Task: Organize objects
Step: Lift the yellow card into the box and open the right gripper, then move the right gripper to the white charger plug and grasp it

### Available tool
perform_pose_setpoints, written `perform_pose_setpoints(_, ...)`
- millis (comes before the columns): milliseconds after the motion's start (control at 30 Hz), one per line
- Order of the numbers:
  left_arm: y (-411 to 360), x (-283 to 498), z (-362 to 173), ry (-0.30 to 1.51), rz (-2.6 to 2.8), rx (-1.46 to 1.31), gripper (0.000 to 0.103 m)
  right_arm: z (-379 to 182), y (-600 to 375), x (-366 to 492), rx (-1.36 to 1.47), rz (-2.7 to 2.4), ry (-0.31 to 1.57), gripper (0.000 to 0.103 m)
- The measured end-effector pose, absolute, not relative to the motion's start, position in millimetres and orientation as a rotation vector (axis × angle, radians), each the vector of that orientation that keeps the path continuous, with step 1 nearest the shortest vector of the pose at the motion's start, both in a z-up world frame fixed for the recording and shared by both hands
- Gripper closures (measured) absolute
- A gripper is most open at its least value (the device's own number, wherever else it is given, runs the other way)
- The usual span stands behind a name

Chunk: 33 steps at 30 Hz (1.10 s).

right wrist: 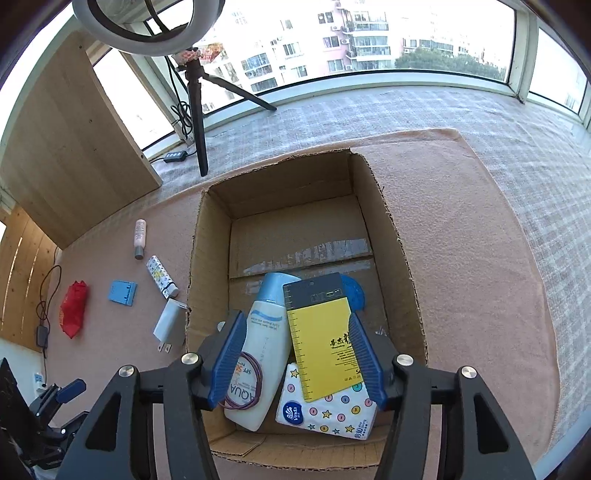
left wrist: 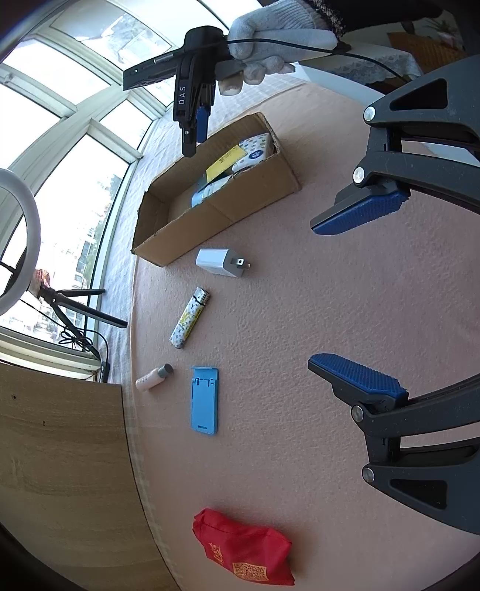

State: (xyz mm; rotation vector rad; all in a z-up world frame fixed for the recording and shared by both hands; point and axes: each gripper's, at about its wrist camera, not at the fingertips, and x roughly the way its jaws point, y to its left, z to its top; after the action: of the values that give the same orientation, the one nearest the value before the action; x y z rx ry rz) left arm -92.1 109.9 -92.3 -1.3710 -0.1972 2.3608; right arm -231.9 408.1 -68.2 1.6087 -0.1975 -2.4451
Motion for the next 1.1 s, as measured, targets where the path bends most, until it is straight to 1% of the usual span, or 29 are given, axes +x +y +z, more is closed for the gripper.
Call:
perform_pose_setpoints(100, 109, -91, -91, -0.195, 2.366, -1.369, 0.033, -68, 406, -231, 1.611, -2.450, -0.179, 0.048)
perform_pose_setpoints(300, 105, -89, -90, -0.190, 2.381, -1.372, 0.033, -60, 397, -225, 1.556, -2.436, -0.231, 0.048)
perform_pose_setpoints(400, 102, -88, -90, -0.185, 2.390, -1.375, 0.033, -53, 384, -222, 1.506, -2.391, -0.267, 0.048)
perform_pose_setpoints(533, 96, -86, -89, -0.185, 2.399, -1.376, 0.033, -46, 356, -219, 1.468, -2.338, -0.252, 0.049)
perform_pose_setpoints(600, 93, -84, -89, -0.188, 2.402, -1.377, 0.033, -45, 340, -219, 1.460, -2.305, -0.234, 0.052)
perform_pose_setpoints(667, 89, -83, -88, -0.191, 2.407, -1.375, 0.033, -47, 324, -221, 1.472, -2.271, -0.204, 0.061)
perform_pose_setpoints(700, 87, -82, -88, -0.196, 2.409, -1.373, 0.033, -49, 316, -223, 1.479, -2.257, -0.185, 0.063)
perform_pose_setpoints(767, 83, -81, -87, -0.204, 2.416, -1.370, 0.033, -55, 302, -226, 1.495, -2.233, -0.151, 0.070)
perform_pose_setpoints(867, 77, -77, -86, -0.205, 2.427, -1.369, 0.033, -68, 290, -236, 1.538, -2.191, -0.160, 0.076)
perform_pose_setpoints(933, 73, -75, -86, -0.200, 2.437, -1.375, 0.033, -76, 284, -243, 1.566, -2.178, -0.174, 0.078)
perform_pose_setpoints(1100, 62, -70, -88, -0.203, 2.456, -1.391, 0.033, -92, 265, -256, 1.619, -2.181, -0.101, 0.080)
